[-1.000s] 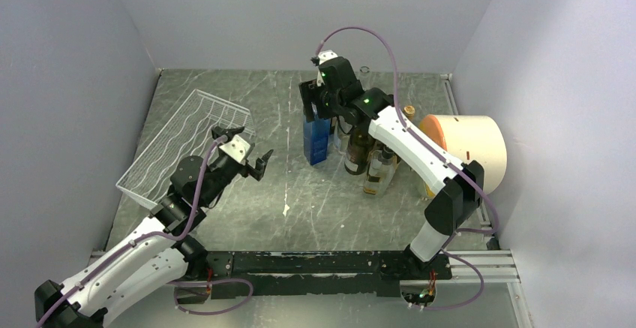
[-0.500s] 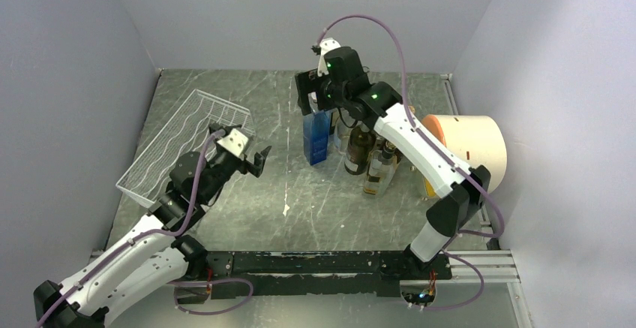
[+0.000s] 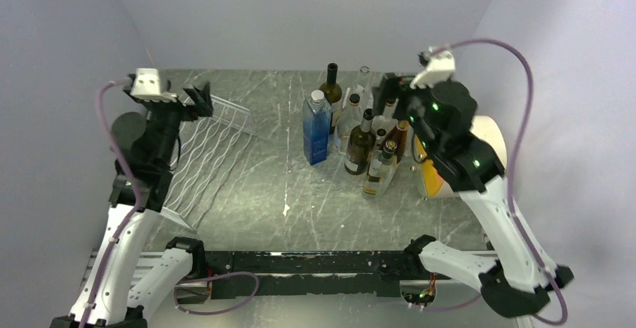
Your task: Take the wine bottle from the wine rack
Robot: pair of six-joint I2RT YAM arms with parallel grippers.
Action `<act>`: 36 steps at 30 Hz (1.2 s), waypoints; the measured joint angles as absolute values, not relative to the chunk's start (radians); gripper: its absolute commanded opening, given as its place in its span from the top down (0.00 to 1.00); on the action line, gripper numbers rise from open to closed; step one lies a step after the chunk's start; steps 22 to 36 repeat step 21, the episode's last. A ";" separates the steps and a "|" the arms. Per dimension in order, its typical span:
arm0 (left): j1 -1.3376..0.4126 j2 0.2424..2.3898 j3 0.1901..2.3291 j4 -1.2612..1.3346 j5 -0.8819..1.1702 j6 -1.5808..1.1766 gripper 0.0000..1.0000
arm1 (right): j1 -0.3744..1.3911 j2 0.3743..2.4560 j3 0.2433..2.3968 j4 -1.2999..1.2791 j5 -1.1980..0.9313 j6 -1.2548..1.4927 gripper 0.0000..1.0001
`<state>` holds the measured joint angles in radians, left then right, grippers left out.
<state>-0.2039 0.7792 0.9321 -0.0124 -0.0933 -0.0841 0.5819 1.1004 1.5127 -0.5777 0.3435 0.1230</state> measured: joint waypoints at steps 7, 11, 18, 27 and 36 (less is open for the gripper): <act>-0.109 0.801 1.149 -0.065 -0.060 -0.151 0.01 | 0.575 0.750 1.232 -0.471 0.469 0.135 0.00; -0.105 0.795 1.178 -0.080 -0.009 -0.178 0.01 | 0.575 0.601 1.116 -0.431 0.516 0.138 0.00; -0.104 0.780 1.164 -0.124 0.016 -0.181 0.01 | 0.575 0.569 1.045 -0.407 0.552 0.139 0.00; -0.103 0.764 1.150 -0.139 0.016 -0.179 0.01 | 0.575 0.568 1.045 -0.409 0.575 0.149 0.00; -0.103 0.764 1.150 -0.139 0.016 -0.179 0.01 | 0.575 0.568 1.045 -0.409 0.575 0.149 0.00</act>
